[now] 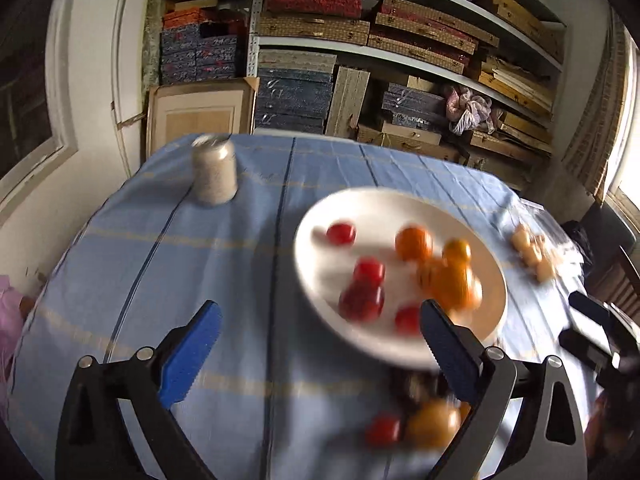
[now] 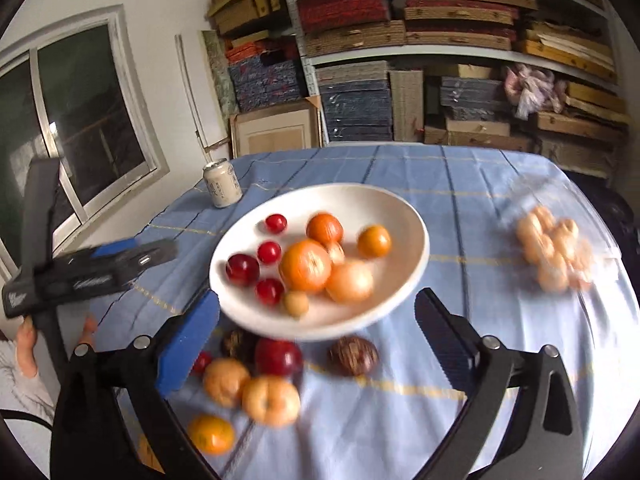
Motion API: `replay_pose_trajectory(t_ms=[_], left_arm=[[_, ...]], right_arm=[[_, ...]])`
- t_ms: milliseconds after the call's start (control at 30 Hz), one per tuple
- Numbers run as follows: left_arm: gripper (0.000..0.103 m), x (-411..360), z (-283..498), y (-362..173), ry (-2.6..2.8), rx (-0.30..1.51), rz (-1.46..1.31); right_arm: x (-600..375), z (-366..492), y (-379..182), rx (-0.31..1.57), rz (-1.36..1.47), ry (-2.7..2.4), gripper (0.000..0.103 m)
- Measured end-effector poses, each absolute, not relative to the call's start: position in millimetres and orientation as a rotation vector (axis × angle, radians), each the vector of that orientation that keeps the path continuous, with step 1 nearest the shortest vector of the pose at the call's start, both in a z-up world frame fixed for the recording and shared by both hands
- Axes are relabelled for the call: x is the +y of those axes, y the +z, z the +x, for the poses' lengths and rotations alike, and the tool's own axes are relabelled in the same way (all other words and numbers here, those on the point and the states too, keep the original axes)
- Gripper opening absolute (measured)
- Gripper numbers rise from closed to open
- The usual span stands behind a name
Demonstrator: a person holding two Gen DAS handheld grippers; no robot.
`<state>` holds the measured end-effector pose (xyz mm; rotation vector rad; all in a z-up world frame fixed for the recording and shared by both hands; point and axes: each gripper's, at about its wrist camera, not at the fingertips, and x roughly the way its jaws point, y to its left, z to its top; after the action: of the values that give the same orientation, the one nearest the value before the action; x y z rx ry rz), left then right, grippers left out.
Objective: Organize fruits
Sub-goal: 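Withdraw both open tools from the plate toward the fruit pile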
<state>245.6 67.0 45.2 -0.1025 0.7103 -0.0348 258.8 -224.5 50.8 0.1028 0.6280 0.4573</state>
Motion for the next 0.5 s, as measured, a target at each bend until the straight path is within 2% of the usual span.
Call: replay_pose_trajectory(t_ms=[233, 500], left_arm=[[0.099, 76.5, 206.9, -1.2, -0.048, 0.785, -0.156], [0.099, 75.2, 209.0, -10.6, -0.017, 0.784, -0.102]], right_arm=[[-261.8, 219.8, 12.5, 0.657, 0.193, 0.415, 0.098], [-246.0, 220.9, 4.6, 0.681, 0.129, 0.455, 0.098]])
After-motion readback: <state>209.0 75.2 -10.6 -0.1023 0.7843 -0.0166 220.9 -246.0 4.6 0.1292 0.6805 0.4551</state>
